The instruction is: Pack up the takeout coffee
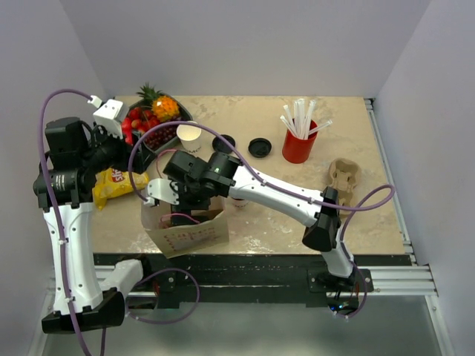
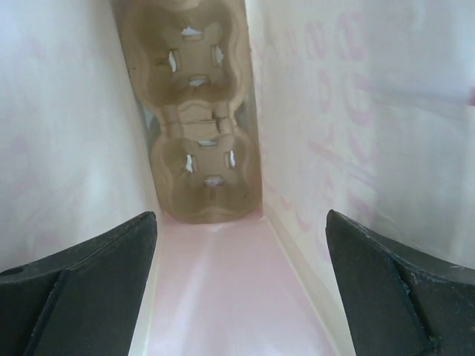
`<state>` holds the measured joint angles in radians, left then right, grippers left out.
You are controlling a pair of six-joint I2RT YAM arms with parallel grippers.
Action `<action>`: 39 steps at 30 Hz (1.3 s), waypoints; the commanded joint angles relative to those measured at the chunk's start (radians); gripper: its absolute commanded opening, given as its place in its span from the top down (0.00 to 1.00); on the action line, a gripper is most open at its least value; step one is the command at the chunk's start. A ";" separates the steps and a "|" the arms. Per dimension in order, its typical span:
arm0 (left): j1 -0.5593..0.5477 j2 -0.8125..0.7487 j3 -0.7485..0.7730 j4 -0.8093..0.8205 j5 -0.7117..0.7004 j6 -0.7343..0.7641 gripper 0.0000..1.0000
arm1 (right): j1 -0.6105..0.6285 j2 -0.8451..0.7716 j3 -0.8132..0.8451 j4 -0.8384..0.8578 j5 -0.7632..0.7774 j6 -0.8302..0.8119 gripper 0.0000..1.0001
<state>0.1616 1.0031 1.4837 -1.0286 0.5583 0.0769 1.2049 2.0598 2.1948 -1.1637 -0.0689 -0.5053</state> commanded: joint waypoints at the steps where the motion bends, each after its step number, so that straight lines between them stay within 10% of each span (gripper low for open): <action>1: 0.003 -0.006 0.018 0.042 0.119 0.076 0.20 | -0.002 -0.092 0.014 0.041 0.012 -0.012 0.01; 12: 0.003 -0.060 -0.062 -0.175 0.219 0.408 0.18 | -0.004 -0.227 -0.035 0.151 0.004 -0.026 0.01; 23: 0.003 -0.041 0.076 -0.109 0.218 0.316 0.15 | -0.005 -0.417 -0.136 0.396 -0.022 -0.002 0.01; 33: 0.000 -0.152 -0.051 -0.288 0.383 0.795 0.05 | -0.030 -0.504 -0.118 0.418 -0.054 0.050 0.01; 39: -0.016 -0.080 -0.111 -0.288 0.467 0.833 0.10 | -0.068 -0.535 -0.089 0.406 -0.106 0.073 0.01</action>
<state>0.1608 0.8520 1.4052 -1.3224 0.9020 0.8047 1.1584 1.5818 2.0495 -0.7921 -0.1280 -0.4690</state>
